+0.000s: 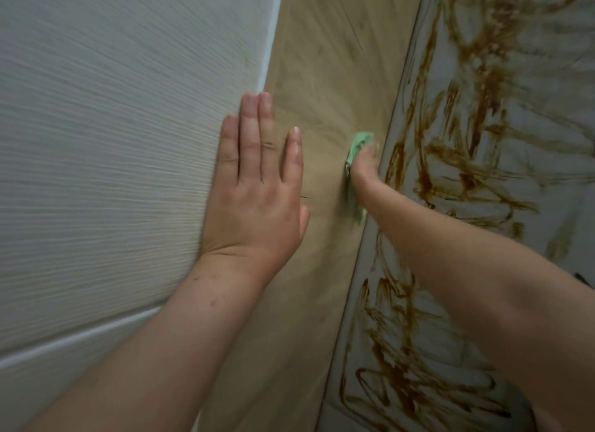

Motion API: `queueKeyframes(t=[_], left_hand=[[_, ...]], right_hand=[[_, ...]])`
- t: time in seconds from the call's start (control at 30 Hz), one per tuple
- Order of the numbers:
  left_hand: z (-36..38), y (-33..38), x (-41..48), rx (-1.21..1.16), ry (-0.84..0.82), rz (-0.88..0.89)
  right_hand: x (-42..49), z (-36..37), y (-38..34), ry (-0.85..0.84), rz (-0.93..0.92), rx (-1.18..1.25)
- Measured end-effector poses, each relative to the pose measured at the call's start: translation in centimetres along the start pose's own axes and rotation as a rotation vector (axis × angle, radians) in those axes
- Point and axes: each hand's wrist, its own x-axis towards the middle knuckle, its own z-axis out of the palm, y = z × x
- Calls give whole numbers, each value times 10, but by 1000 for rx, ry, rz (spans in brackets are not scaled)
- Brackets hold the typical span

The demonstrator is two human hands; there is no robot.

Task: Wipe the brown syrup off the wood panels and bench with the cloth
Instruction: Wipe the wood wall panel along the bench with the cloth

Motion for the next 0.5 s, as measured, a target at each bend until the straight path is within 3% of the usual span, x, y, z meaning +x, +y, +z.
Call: queueKeyframes(t=[0.07, 0.13, 0.2, 0.33, 0.43, 0.5], left_hand=[[1, 0, 0, -4, 14, 11], [3, 0, 0, 4, 17, 19], [4, 1, 1, 15, 15, 22], [3, 3, 1, 46, 20, 16], [2, 2, 0, 45, 20, 21], [3, 2, 0, 40, 22, 22]], right_hand=[[-12, -9, -31, 62, -247, 7], [-9, -13, -19, 69, -361, -26], [6, -14, 24, 76, -228, 37], [20, -12, 116, 278, 318, 249], [10, -8, 135, 36, 348, 147], [12, -12, 112, 3, 362, 114]])
